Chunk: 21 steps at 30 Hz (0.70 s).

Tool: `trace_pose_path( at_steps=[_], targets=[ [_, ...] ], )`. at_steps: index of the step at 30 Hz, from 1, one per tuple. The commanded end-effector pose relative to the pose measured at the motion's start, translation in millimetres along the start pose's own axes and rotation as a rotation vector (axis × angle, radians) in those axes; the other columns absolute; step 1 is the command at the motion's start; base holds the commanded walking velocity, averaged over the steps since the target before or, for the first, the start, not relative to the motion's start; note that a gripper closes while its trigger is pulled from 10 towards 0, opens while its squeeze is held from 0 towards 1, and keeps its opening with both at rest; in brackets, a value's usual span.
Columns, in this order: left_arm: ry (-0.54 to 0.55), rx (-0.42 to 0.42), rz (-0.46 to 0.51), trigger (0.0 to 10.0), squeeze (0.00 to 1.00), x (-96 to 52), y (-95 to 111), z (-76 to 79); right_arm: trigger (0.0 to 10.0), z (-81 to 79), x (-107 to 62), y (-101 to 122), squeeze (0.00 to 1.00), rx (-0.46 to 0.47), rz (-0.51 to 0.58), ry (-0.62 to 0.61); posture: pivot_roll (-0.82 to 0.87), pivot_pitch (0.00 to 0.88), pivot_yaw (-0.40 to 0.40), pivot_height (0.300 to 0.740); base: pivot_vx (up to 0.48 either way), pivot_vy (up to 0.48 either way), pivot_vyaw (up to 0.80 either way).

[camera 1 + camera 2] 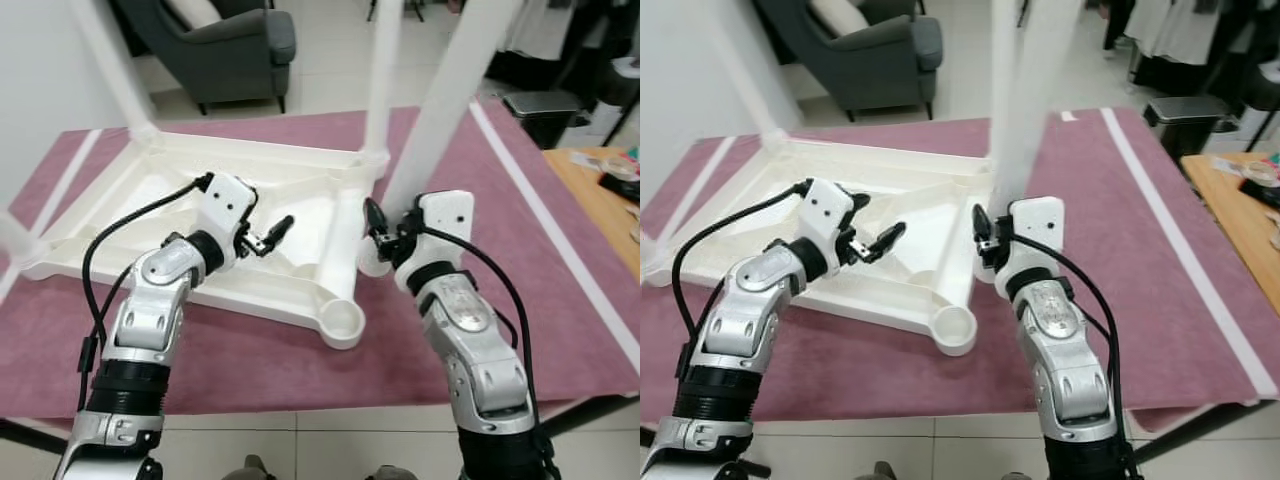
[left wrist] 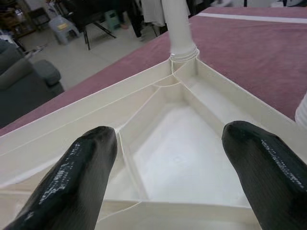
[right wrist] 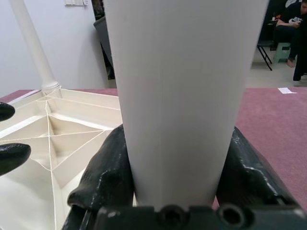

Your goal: Building children table

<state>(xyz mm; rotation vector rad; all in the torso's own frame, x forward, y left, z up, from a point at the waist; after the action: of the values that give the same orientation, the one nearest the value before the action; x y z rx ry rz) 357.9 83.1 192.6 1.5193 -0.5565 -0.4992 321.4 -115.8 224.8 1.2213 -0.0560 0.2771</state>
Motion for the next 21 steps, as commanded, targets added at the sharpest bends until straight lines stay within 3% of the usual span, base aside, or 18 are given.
trace_pose_path(
  at_steps=[1,14,20,21],
  targets=[
    [0.325,-0.015,0.082,10.0,0.00,-2.2,5,-29.4,10.0,5.0,-0.8,0,0.00,-0.004,0.002,-0.018,-0.10,0.056,0.137,0.740,0.000,0.000,0.00],
    [0.308,-0.001,0.067,10.0,0.00,-2.6,3,-31.5,10.0,-0.6,-4.4,3,0.00,0.003,0.029,0.031,-0.09,0.053,0.135,0.740,0.000,0.000,0.00],
    [0.166,0.001,-0.001,10.0,0.00,-4.1,-3,-28.2,10.0,-19.0,-18.3,28,0.00,0.030,0.153,0.227,-0.10,0.048,0.140,0.740,0.000,0.000,0.00],
    [0.083,0.013,-0.039,10.0,0.00,-6.7,-5,-23.3,10.0,-22.2,-23.0,34,0.00,0.031,0.181,0.279,-0.10,0.049,0.140,0.740,0.000,0.000,0.00]
  ],
)
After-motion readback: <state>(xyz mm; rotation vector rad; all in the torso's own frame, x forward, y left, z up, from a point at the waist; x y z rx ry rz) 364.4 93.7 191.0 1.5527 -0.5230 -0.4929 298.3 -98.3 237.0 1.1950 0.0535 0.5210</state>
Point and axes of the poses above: a point about 5 cm out from each wrist's last joint towards the gripper, its own x axis pointing out of the wrist towards the gripper, its own y axis along the axis of the wrist's last joint, z = x × y, the point moved 5 cm from there along x, pointing out of the wrist towards the gripper, and after that the axes turned 15 degrees about -x, right-handed, at the moved point
